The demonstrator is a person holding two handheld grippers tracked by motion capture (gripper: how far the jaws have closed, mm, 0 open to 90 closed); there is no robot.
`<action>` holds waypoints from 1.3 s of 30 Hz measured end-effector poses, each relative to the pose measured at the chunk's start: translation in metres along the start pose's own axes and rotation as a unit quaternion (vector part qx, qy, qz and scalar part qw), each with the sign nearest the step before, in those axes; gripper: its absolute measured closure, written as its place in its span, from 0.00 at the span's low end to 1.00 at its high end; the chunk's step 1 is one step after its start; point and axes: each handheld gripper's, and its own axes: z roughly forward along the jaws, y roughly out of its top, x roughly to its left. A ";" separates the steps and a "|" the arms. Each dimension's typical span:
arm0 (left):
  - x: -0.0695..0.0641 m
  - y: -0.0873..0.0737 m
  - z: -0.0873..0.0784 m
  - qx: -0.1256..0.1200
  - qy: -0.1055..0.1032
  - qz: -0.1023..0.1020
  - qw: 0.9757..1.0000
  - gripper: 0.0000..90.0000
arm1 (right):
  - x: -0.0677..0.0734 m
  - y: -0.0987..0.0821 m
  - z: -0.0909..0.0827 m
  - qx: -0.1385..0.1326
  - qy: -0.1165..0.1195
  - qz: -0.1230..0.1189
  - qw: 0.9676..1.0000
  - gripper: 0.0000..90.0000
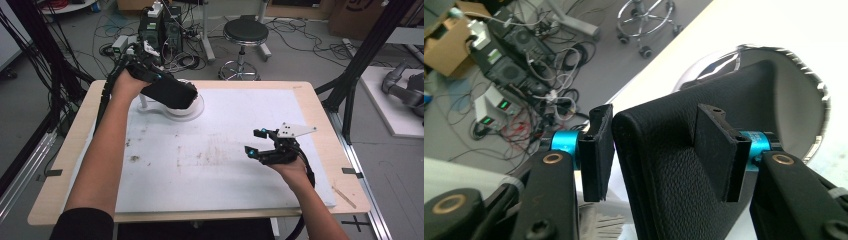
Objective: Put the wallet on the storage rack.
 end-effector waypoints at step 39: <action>-0.011 -0.022 -0.083 -0.140 -0.055 -0.031 0.988 0.31 | -0.015 -0.005 -0.002 0.014 -0.037 0.022 0.999 0.26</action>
